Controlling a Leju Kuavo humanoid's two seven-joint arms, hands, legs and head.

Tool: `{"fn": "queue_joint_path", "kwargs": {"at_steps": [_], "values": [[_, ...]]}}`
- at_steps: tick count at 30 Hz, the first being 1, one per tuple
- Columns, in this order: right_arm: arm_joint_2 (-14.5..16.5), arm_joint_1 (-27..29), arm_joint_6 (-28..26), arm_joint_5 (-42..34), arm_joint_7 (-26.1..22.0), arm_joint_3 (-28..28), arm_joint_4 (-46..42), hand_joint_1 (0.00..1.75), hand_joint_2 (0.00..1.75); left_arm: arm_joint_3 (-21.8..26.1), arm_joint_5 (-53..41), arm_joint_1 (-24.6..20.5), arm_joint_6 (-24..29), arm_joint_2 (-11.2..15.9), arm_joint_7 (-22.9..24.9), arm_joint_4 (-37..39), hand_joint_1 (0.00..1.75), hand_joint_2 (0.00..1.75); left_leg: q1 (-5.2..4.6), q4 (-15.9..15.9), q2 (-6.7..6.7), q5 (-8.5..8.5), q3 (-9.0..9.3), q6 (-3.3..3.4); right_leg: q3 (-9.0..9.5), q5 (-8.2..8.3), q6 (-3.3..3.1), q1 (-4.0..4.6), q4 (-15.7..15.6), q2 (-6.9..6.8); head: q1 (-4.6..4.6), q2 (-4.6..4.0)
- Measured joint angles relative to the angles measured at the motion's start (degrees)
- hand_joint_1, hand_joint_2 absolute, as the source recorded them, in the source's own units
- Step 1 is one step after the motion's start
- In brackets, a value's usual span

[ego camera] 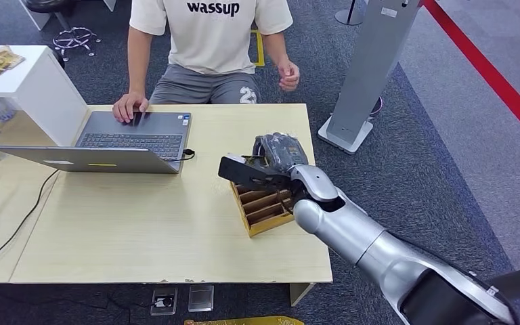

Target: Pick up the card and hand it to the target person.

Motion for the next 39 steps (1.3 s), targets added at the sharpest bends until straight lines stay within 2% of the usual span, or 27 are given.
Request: {"fn": "queue_joint_path", "kwargs": {"at_steps": [8,14,20,28,31,32,34,35,38,39], "values": [[-4.24,0.85,-2.28,6.07,4.64,-2.87,-14.62,1.36,1.75,0.02,0.79,0.28,0.0,0.02,-0.11,0.0,0.0,1.75,0.0,0.01,0.0,0.0,0.0,0.0,0.0,0.0,0.0,0.0,-0.01,0.0,0.02,-0.01],[-5.58,2.31,-5.05,12.72,5.59,-4.16,-21.42,1.36,1.75,0.02,0.96,0.28,0.02,0.01,-0.33,0.0,0.0,1.75,0.0,0.01,0.0,-0.01,0.0,-0.01,-0.01,0.0,0.0,0.0,-0.01,0.0,-0.05,-0.01],[-5.91,3.44,-11.11,19.76,4.06,-5.93,-22.04,1.36,1.75,0.02,0.84,0.07,0.02,-0.03,-0.5,0.0,0.0,1.75,0.0,0.01,0.0,0.0,-0.01,0.0,0.0,0.0,0.0,0.0,-0.01,0.0,0.01,-0.01],[-6.02,3.95,-17.32,25.27,2.93,-8.61,-17.03,1.36,1.75,0.02,0.6,-0.4,-0.08,-0.11,-0.01,0.0,0.0,1.75,0.0,0.01,-0.01,-0.01,-0.01,0.0,0.0,0.0,0.0,0.0,-0.01,0.0,0.0,0.0],[-6.07,3.98,-18.4,25.78,2.39,-9.27,-14.47,0.6,1.75,0.0,0.48,-0.51,-0.56,-0.19,0.1,0.0,0.0,1.75,0.0,0.01,-0.02,0.0,-0.02,0.0,0.0,0.0,0.0,0.0,-0.01,-0.01,-0.07,-0.01],[-6.09,3.99,-18.7,25.82,2.2,-9.49,-13.57,0.27,1.75,-0.01,0.32,-0.52,-0.77,-0.22,0.16,0.0,0.0,1.75,0.0,0.01,-0.02,0.0,-0.02,0.0,0.0,0.0,0.0,0.0,-0.01,-0.01,-0.07,0.0],[-6.12,4.06,-19.11,25.55,1.81,-9.86,-11.97,0.09,1.75,-0.1,-0.07,-0.54,-1.06,-0.27,0.31,0.0,0.0,1.75,0.0,0.01,-0.02,0.0,-0.03,0.0,0.0,0.0,0.0,0.0,0.0,-0.01,-0.03,0.0],[-6.14,4.16,-19.31,25.04,1.41,-10.05,-11.27,0.01,1.75,-0.19,-0.23,-0.55,-1.14,-0.28,0.37,0.0,0.0,1.31,0.0,0.01,-0.02,0.0,-0.03,0.0,0.0,0.0,0.0,0.0,0.0,0.0,0.0,0.0],[-6.04,4.8,-20.01,20.64,-1.33,-10.85,-9.99,0.0,1.75,-0.39,-0.01,-0.55,-1.12,-0.32,0.34,0.0,0.0,0.0,0.0,0.01,-0.02,-0.01,-0.05,0.0,0.0,0.0,0.0,0.0,-0.01,-0.01,0.03,-0.01],[-6.01,4.95,-20.13,19.58,-1.94,-11.01,-9.86,0.0,1.75,-0.4,0.09,-0.55,-1.1,-0.33,0.32,0.0,0.0,0.0,0.0,0.01,-0.03,-0.01,-0.05,0.0,0.0,0.0,0.0,0.0,-0.01,-0.02,0.04,-0.01]]}}
